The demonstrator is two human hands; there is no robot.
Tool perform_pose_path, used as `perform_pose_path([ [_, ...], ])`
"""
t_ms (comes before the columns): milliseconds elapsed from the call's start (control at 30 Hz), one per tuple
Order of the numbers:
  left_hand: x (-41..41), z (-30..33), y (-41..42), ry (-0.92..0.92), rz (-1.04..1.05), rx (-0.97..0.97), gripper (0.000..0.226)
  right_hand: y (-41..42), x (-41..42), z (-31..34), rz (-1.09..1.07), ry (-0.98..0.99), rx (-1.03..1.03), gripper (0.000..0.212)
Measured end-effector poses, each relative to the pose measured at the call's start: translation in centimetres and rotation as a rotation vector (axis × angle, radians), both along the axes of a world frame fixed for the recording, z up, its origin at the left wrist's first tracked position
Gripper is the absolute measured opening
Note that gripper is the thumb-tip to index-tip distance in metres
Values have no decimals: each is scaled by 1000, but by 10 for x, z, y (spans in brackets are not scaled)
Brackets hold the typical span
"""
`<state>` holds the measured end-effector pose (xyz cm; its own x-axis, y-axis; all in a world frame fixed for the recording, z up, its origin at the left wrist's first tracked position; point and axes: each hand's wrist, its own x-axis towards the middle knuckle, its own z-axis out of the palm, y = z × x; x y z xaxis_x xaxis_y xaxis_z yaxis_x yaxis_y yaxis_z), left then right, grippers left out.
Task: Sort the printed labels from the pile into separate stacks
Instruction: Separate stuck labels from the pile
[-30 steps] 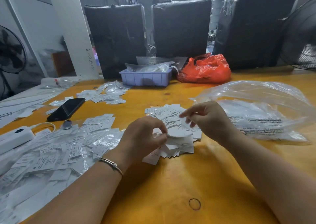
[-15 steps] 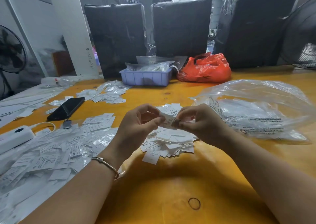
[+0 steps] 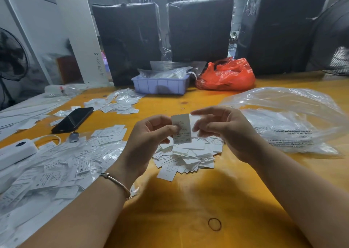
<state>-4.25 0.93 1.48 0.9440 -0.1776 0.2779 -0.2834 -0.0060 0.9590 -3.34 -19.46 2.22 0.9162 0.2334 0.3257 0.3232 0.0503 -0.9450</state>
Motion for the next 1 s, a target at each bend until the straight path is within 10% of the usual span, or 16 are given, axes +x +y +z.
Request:
perform_pose_path([
  [1000, -1, 1, -2, 90, -110, -97, 20, 8, -10, 2, -59, -160, -121, 5],
])
